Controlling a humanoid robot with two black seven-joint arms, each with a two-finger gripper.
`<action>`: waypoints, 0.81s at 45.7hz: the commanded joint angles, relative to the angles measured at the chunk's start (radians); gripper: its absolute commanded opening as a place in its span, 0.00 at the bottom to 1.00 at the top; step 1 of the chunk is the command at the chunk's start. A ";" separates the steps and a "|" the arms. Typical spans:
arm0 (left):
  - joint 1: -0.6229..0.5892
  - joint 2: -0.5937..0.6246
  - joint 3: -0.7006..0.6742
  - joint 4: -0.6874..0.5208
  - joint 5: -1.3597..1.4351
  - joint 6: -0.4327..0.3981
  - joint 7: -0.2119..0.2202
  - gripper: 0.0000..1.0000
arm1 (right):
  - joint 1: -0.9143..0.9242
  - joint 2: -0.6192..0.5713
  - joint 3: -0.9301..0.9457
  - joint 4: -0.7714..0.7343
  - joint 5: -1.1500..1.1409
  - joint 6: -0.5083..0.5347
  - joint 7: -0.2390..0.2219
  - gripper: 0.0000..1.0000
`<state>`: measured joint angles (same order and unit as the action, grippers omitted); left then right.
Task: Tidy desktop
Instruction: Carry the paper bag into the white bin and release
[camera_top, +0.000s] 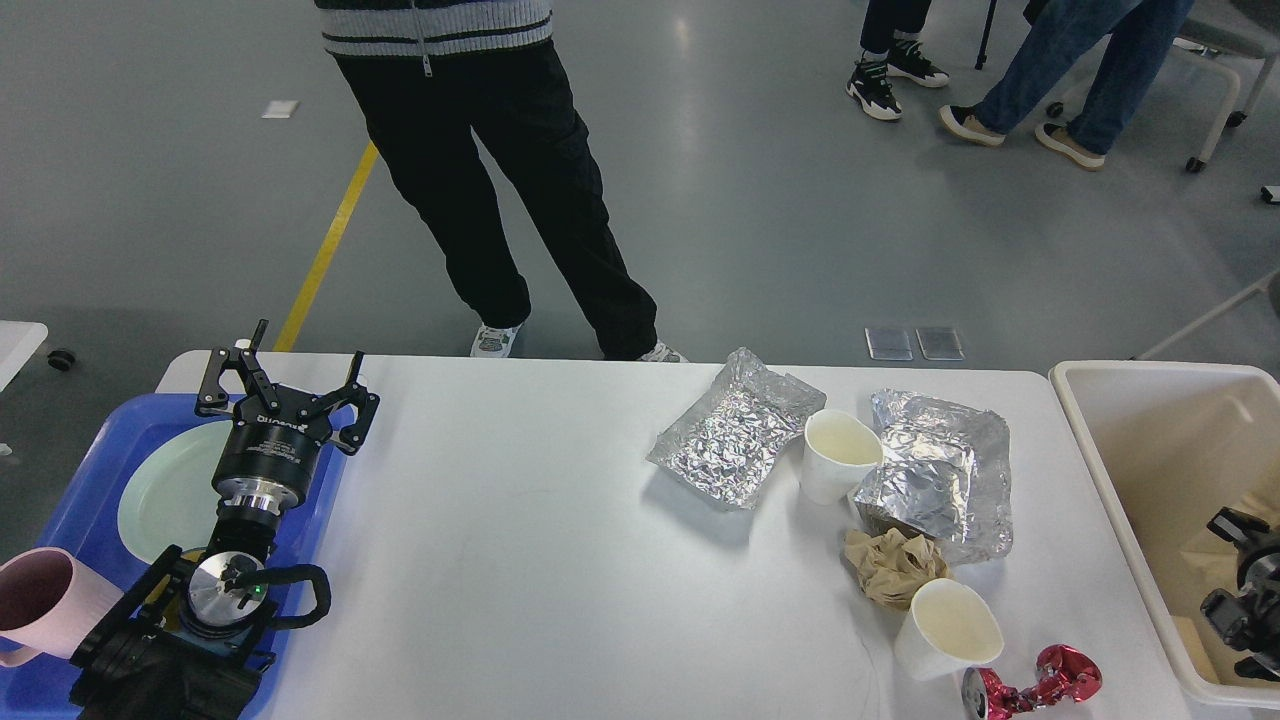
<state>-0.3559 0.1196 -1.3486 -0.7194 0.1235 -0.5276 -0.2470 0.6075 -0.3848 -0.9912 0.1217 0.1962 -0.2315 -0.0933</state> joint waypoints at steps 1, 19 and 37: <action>0.000 0.000 0.000 0.001 0.001 0.000 0.000 0.96 | -0.034 0.032 0.017 -0.001 0.000 -0.003 0.000 0.00; 0.000 0.000 -0.001 0.000 -0.001 0.000 0.000 0.96 | -0.075 0.084 0.042 0.003 0.000 0.000 0.000 0.00; 0.000 0.000 -0.001 0.002 -0.001 0.000 0.000 0.96 | -0.063 0.067 0.055 0.004 -0.001 -0.100 0.003 1.00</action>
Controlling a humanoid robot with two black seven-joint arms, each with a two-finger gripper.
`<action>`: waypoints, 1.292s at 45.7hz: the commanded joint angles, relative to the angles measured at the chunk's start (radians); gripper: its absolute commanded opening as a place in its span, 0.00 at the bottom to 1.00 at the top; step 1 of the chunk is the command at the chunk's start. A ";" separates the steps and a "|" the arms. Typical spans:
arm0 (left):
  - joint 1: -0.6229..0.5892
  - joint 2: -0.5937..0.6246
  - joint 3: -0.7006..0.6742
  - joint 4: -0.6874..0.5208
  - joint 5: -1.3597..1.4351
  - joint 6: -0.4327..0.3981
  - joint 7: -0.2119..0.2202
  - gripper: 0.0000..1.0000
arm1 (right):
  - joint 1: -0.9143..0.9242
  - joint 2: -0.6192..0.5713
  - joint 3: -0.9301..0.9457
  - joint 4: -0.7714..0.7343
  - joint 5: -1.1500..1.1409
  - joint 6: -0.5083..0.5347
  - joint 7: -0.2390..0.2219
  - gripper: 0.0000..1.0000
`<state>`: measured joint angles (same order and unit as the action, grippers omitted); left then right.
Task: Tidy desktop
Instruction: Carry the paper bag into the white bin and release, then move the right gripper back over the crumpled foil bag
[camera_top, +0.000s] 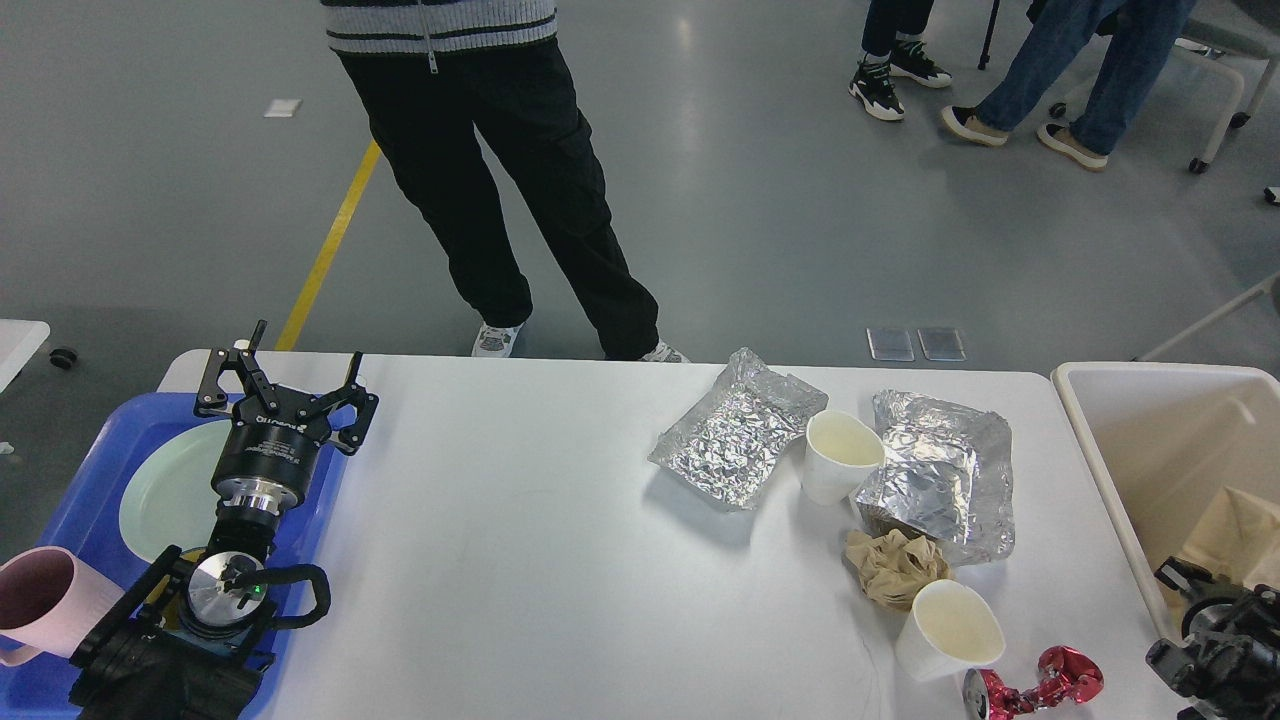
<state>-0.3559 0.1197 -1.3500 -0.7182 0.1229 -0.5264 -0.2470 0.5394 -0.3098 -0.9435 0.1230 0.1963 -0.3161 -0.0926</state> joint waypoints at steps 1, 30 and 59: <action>0.000 0.000 0.000 0.000 0.000 -0.001 0.000 0.96 | 0.005 -0.006 0.009 0.004 -0.002 -0.015 0.002 1.00; 0.000 0.000 0.000 0.000 0.001 0.000 0.000 0.96 | 0.276 -0.159 0.008 0.193 -0.011 0.198 0.013 1.00; 0.000 0.000 0.002 0.000 0.001 -0.001 0.000 0.96 | 1.358 -0.066 -0.353 0.771 -0.143 1.181 -0.001 1.00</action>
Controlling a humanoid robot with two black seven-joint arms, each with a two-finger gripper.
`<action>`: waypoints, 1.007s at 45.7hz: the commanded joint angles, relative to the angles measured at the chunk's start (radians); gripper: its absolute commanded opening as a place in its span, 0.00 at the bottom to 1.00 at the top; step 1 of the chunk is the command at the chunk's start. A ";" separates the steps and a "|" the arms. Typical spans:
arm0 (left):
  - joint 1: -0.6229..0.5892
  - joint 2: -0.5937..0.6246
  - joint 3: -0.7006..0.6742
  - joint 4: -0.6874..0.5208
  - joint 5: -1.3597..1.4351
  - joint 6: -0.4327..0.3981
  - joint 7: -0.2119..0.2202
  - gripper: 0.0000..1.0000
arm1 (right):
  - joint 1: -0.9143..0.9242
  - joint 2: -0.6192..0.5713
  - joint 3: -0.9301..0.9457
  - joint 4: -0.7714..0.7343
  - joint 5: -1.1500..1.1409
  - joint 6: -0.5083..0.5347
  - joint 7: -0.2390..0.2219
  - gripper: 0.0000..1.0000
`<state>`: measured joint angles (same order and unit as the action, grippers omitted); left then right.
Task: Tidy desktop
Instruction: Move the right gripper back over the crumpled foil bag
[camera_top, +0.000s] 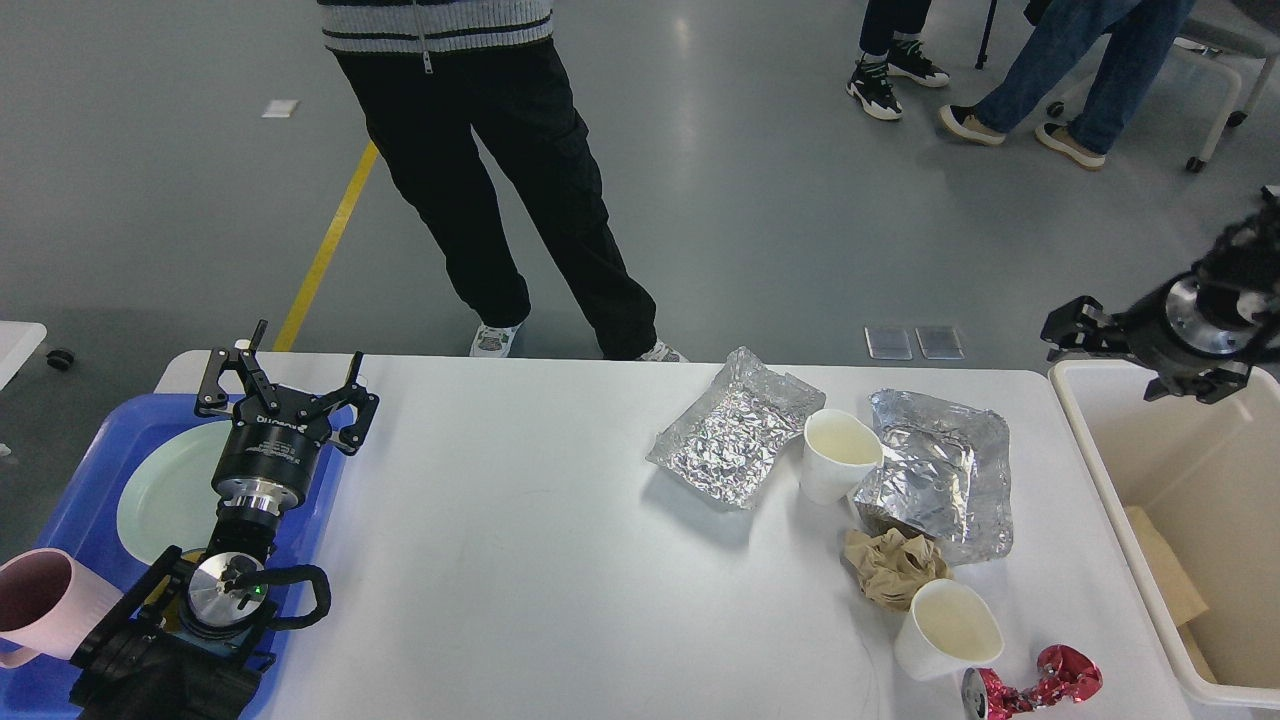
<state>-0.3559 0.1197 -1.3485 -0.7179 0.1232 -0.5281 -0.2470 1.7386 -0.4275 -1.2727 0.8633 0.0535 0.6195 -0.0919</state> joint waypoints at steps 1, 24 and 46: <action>0.000 0.000 0.000 0.000 0.000 0.000 0.000 0.96 | 0.189 0.061 -0.028 0.039 0.000 0.291 -0.002 1.00; 0.000 0.000 0.000 0.000 0.000 0.000 0.000 0.96 | 0.786 0.167 -0.007 0.589 0.017 0.340 -0.003 1.00; 0.000 0.000 0.000 0.000 0.001 0.000 0.000 0.96 | 0.747 0.154 -0.007 0.654 0.016 0.293 -0.002 0.96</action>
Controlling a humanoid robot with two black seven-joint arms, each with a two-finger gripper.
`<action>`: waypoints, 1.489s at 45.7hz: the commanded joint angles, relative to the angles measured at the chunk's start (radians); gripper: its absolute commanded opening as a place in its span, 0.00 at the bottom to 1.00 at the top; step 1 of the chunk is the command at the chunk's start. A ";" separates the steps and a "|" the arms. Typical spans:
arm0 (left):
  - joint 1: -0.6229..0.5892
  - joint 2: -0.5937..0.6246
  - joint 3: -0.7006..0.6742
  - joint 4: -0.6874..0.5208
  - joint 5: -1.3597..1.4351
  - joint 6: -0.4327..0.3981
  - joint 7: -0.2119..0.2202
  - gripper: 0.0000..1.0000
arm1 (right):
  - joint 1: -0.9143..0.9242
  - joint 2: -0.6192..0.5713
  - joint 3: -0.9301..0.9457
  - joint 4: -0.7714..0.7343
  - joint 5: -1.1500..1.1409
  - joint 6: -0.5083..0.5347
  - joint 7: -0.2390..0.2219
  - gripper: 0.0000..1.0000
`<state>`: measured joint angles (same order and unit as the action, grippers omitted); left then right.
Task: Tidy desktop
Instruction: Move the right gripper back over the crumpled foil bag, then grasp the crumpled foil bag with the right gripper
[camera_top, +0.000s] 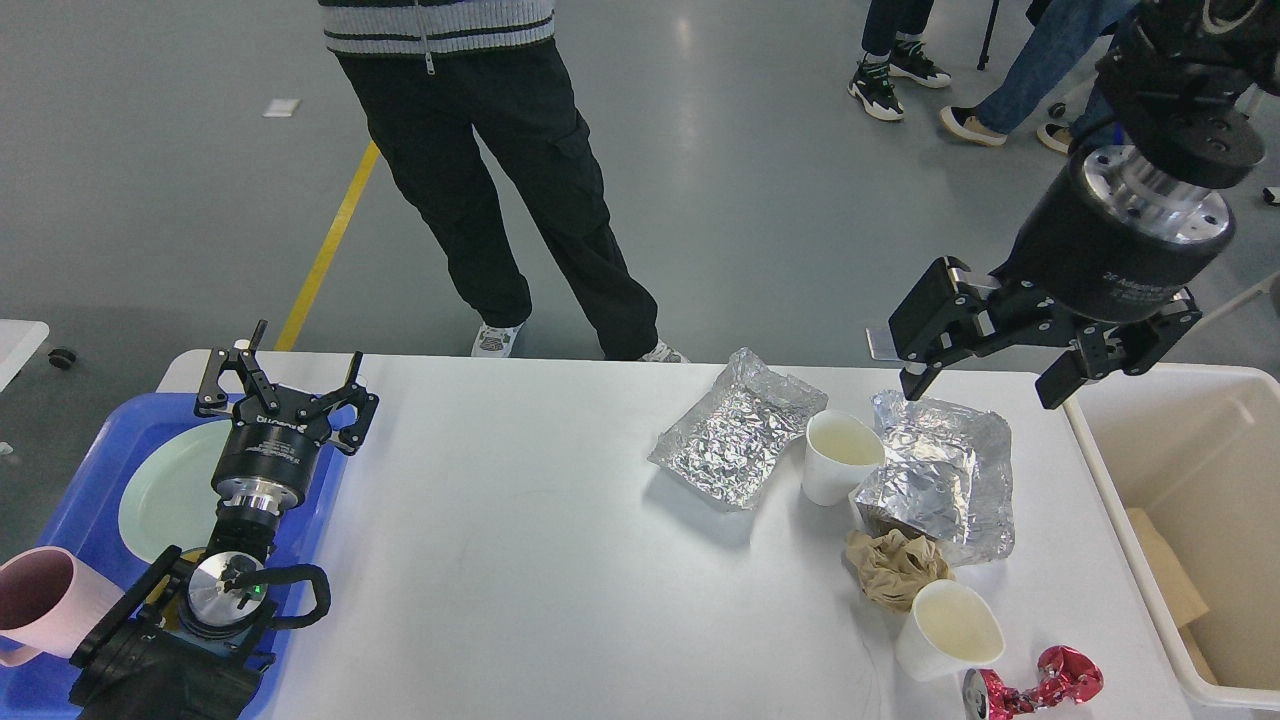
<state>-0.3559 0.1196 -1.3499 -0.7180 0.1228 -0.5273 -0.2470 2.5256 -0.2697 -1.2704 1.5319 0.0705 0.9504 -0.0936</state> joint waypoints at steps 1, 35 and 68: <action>0.000 0.000 0.000 0.000 0.000 0.000 0.000 0.96 | -0.053 -0.003 -0.012 -0.018 -0.003 -0.047 0.000 0.96; -0.002 0.000 0.001 0.000 0.001 0.000 0.000 0.96 | -0.835 -0.026 -0.032 -0.470 -0.040 -0.479 0.002 0.97; 0.000 0.000 0.001 0.000 0.001 0.000 0.000 0.96 | -1.450 0.061 0.145 -1.000 -0.041 -0.855 0.006 0.98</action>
<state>-0.3564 0.1198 -1.3495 -0.7179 0.1241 -0.5277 -0.2470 1.0977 -0.2084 -1.1199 0.5373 0.0291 0.1705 -0.0873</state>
